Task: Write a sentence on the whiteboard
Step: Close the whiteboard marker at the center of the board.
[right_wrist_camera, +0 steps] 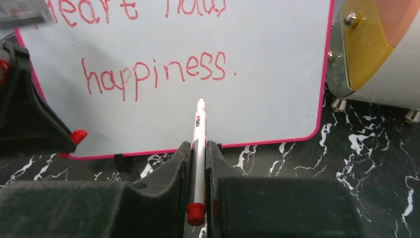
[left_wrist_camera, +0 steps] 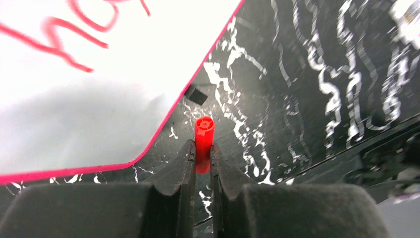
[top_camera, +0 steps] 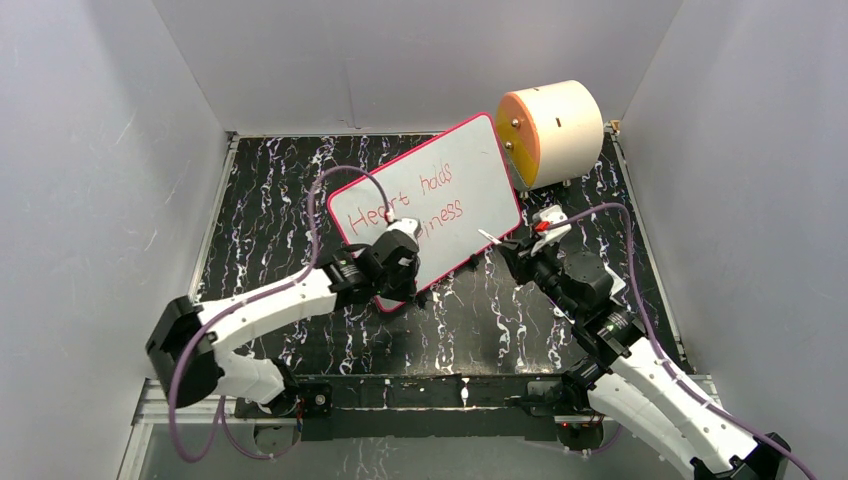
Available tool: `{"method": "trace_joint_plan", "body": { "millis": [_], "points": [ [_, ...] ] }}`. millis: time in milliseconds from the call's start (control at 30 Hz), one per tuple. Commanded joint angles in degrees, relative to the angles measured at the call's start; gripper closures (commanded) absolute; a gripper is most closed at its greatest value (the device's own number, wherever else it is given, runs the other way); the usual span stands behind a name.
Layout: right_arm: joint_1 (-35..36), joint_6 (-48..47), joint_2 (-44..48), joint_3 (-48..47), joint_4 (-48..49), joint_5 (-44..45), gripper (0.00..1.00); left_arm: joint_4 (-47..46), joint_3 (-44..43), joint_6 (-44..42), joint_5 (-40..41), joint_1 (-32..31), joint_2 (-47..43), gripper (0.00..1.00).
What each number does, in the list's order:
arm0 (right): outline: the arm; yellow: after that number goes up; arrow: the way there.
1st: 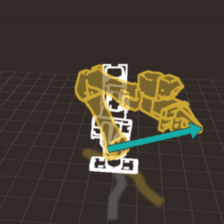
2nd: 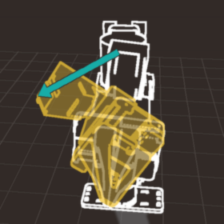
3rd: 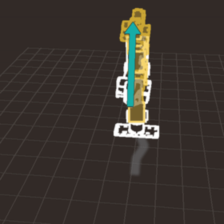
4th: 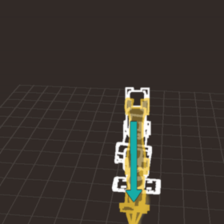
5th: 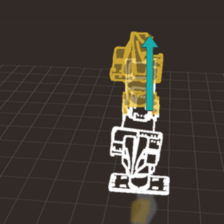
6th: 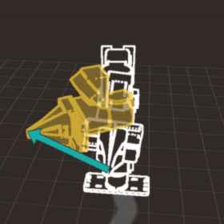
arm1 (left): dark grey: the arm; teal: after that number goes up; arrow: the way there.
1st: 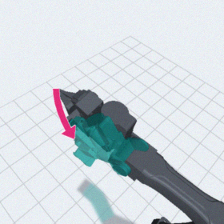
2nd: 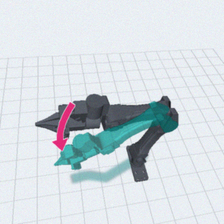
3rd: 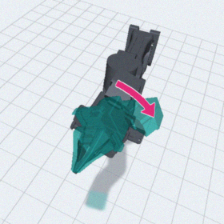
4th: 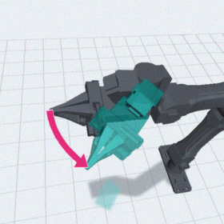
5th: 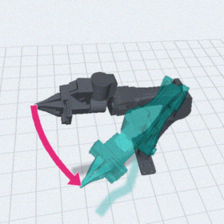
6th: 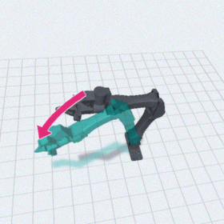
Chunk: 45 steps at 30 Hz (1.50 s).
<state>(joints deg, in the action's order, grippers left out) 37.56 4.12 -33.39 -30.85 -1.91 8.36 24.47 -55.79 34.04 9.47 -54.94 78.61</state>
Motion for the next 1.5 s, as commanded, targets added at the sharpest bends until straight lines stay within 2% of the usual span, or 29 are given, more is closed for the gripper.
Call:
{"method": "trace_joint_plan", "body": {
  "millis": [0,300,700,1033,1233,1467],
  "points": [
    [-0.2,0.5,-0.4,1.0,10.0,-5.2,1.0,-2.5,0.0,6.8,10.1,0.2,-8.1,1.0],
    [-0.1,6.6,-2.4,3.4,21.7,-12.5,1.0,-9.8,2.1,15.1,17.8,1.2,-16.0,1.0],
    [-0.1,15.2,-3.0,8.4,37.1,-17.4,1.0,-20.5,6.5,36.1,27.9,1.4,-22.9,1.0],
    [-0.1,20.0,-8.2,10.5,50.7,-20.9,1.0,-28.2,8.0,47.7,26.9,1.4,-22.1,1.0],
    [-0.1,21.3,-10.4,10.6,54.6,-22.3,1.0,-30.0,8.0,50.7,25.6,1.4,-20.5,1.0],
    [-0.1,21.5,-11.6,10.2,54.8,-23.8,1.0,-31.2,8.7,52.6,25.4,1.4,-19.8,1.0]
  ]
}}
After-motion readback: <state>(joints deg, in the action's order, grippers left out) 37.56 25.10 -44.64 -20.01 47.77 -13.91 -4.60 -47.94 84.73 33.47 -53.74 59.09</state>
